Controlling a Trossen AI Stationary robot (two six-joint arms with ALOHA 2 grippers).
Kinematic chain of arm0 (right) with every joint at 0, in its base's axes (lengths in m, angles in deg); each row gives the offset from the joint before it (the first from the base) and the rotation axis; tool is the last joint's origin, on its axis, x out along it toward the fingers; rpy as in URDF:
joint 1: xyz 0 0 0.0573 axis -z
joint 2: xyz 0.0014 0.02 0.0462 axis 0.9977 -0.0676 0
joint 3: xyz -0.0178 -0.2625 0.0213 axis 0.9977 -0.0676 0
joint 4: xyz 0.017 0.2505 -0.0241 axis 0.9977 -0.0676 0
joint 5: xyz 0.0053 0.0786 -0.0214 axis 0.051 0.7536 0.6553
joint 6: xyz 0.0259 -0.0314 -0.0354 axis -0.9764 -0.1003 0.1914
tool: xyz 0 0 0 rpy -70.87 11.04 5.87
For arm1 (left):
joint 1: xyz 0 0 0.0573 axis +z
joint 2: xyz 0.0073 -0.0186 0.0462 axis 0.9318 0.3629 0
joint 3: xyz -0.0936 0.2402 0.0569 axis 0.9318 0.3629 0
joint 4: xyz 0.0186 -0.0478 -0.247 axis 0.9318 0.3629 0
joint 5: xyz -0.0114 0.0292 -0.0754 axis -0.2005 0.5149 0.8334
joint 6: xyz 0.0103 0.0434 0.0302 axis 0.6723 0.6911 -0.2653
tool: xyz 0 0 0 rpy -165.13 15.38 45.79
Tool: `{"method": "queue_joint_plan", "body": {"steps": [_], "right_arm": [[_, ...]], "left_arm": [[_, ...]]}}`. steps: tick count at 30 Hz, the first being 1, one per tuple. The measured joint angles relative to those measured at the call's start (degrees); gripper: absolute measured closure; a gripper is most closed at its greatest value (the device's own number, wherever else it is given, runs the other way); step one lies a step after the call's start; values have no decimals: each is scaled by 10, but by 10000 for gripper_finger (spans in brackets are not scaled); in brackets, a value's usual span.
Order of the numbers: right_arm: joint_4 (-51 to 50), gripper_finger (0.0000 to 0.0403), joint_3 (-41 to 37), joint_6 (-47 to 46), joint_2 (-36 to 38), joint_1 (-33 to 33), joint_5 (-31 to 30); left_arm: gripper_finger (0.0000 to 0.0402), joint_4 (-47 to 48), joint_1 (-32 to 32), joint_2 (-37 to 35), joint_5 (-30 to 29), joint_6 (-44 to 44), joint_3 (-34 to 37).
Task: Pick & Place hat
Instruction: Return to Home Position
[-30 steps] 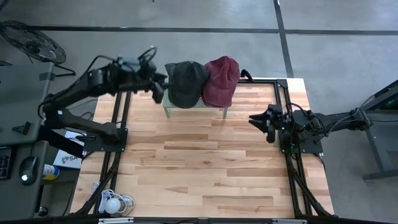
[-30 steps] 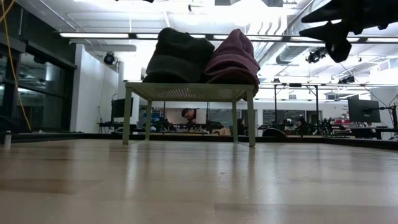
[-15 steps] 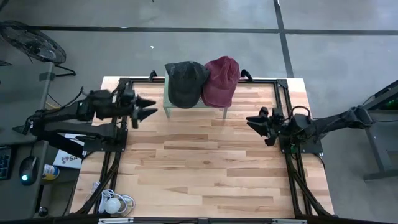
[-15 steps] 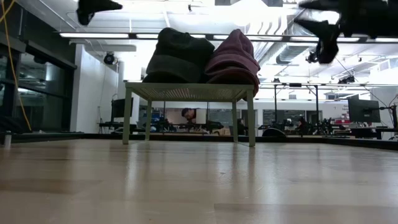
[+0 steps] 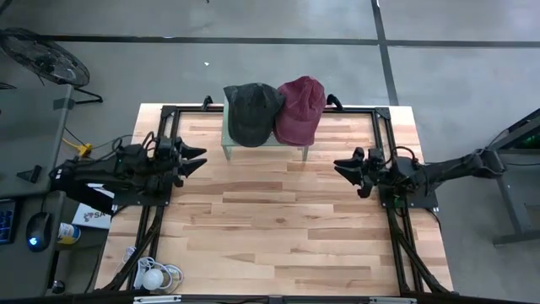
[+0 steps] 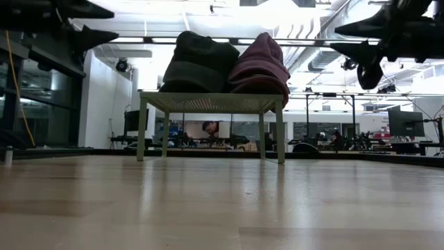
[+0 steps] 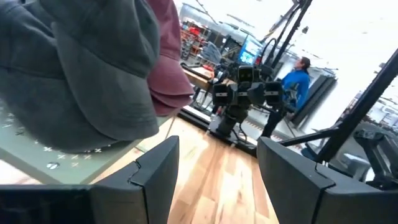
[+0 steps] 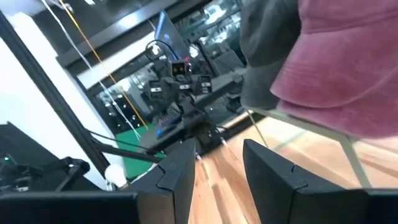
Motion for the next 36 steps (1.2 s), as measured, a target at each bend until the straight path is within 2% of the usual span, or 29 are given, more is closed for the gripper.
{"method": "queue_joint_plan", "body": {"steps": [5,11,16,24,28,32,36], "right_arm": [[-69,274,0,-1,73,44,64],[-184,274,0,-14,147,92,101],[-227,274,0,8,161,112,94],[-229,274,0,24,159,119,84],[-229,274,0,28,159,119,69],[-236,274,0,31,159,119,34],[-238,274,0,23,159,119,24]], "left_arm": [[188,9,0,-34,-23,16,16],[188,70,0,-68,-64,41,17],[188,80,0,-67,-78,61,23],[188,-12,0,-67,-72,67,104],[188,-48,0,-67,-68,67,116],[188,-27,0,-67,-68,51,117],[188,16,0,-67,-55,-4,117]]}}
